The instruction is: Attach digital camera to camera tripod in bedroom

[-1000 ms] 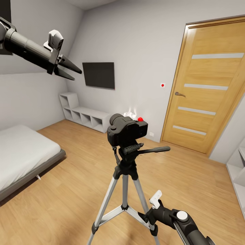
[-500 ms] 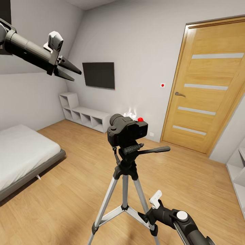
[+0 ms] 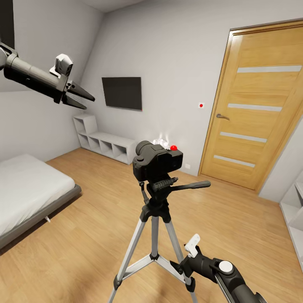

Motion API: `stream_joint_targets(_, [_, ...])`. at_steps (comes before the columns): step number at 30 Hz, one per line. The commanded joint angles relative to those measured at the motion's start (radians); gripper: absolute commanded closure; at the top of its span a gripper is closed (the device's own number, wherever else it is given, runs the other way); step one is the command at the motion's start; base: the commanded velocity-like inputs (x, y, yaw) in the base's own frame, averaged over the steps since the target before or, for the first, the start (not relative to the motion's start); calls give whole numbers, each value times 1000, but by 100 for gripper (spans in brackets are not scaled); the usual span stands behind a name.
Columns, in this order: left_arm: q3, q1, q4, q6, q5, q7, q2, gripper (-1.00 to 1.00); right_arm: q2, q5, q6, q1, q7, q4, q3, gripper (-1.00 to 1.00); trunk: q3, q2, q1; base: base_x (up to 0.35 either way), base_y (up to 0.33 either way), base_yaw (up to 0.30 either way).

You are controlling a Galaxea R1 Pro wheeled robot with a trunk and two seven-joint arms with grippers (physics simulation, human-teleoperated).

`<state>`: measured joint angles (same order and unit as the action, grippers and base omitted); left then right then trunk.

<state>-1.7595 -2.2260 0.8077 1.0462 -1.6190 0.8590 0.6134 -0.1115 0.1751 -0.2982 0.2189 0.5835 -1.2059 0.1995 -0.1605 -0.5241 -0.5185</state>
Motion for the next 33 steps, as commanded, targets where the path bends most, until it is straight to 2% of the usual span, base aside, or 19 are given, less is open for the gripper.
stream_joint_targets(1, [-6, 5, 1, 1, -5, 5, 6, -100, 0, 7, -3, 1, 4, -2, 1, -100, -2, -2, -1, 0, 0, 0])
stream_joint_targets(5, [-6, 26, 1, 1, -14, 5, 17, -100, 0, 7, -1, 1, 4, -3, 1, -100, -2, -2, -1, 0, 0, 0])
stream_joint_targets(6, [-5, 64, 1, 1, -33, 7, 33, -100, 0, 7, 0, 1, 4, -3, 1, -100, -2, -2, -1, 0, 0, 0])
stream_joint_targets(10, [-5, 85, 1, 1, -53, 8, 53, -100, -1, 7, 0, 1, 4, -3, 1, -100, -2, -2, -1, 0, 0, 0])
stream_joint_targets(17, [-5, 98, 1, 1, -63, 9, 66, -100, -1, 7, 4, -1, 4, -4, 1, -100, -2, -2, -1, 0, 0, 0])
stream_joint_targets(33, [-6, 119, 2, 1, -62, 7, 81, -100, -1, 7, 8, -1, 4, -5, 1, -100, -2, -2, -1, 0, 0, 0])
